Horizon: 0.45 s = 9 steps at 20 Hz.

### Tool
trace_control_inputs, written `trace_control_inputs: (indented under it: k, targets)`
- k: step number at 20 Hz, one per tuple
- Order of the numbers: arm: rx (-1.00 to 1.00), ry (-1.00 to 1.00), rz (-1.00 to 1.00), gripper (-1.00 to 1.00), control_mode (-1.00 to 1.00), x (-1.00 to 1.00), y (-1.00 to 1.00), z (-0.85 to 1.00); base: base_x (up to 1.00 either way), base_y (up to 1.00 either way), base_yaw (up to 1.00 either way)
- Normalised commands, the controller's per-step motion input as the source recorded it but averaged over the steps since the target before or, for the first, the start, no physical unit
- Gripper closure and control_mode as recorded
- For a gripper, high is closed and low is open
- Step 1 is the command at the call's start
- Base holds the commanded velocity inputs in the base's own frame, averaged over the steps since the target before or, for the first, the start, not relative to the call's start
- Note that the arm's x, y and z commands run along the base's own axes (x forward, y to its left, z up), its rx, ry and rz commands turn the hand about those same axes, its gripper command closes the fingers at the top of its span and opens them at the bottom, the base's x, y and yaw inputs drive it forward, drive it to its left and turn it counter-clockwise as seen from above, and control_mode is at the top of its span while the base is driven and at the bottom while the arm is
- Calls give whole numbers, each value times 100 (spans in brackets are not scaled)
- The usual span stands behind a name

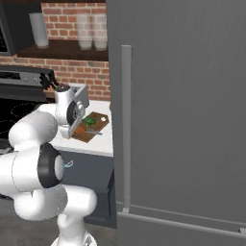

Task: Place the appropriate cutting tool for cutting the broccoli skin on the cutting board.

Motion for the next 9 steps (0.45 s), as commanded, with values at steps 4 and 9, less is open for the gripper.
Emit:
trace_control_inputs:
  k: [4,9]
  targets:
    - [2,-5,0,-100,-100,-100,-62,56,0,0,0]
    - [0,-1,1,-100,-100,-100,-62,80,0,0,0]
